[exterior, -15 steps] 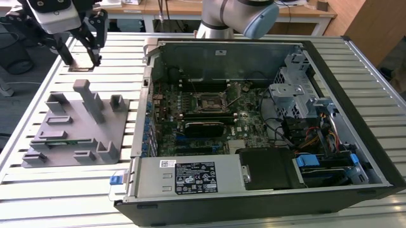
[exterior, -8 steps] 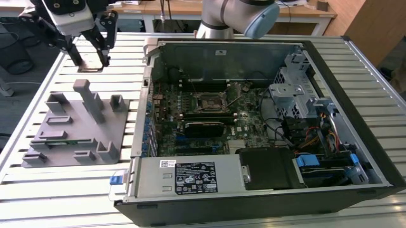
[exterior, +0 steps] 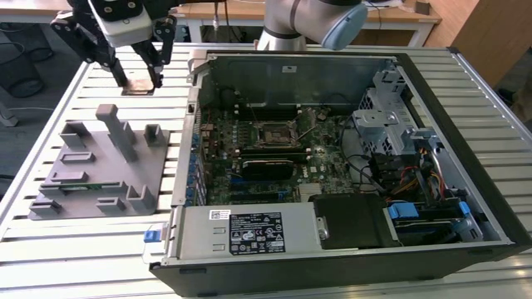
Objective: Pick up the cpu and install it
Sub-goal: 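Pick up the cpu and move it towards the insertion slot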
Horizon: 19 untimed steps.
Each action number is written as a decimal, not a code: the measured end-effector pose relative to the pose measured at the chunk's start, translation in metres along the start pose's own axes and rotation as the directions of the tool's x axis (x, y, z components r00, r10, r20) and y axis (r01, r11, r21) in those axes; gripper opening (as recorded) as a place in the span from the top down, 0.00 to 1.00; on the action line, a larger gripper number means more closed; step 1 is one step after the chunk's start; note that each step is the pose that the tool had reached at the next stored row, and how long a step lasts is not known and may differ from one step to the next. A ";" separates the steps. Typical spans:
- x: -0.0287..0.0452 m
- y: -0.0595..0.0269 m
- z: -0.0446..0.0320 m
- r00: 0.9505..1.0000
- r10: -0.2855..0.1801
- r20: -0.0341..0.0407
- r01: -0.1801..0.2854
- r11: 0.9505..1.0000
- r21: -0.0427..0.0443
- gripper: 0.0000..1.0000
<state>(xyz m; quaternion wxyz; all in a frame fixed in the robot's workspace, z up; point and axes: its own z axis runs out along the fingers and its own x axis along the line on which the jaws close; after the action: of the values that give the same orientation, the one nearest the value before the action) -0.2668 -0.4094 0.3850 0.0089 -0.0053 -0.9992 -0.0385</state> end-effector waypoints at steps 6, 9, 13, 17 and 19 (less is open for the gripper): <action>-0.0205 0.0003 0.0009 1.000 0.000 0.000 0.000 1.000 0.000 0.47; -0.0310 0.0004 0.0013 1.000 0.000 0.000 0.000 1.000 0.000 0.47; -0.0462 0.0005 0.0019 1.000 0.000 0.000 0.000 1.000 0.000 0.47; -0.0625 0.0006 0.0021 1.000 0.000 0.000 0.000 1.000 0.000 0.47; -0.0698 0.0007 0.0022 1.000 0.000 0.000 0.000 1.000 0.000 0.47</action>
<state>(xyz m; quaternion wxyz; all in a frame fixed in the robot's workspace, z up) -0.1970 -0.4092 0.3816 0.0090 -0.0054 -0.9992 -0.0385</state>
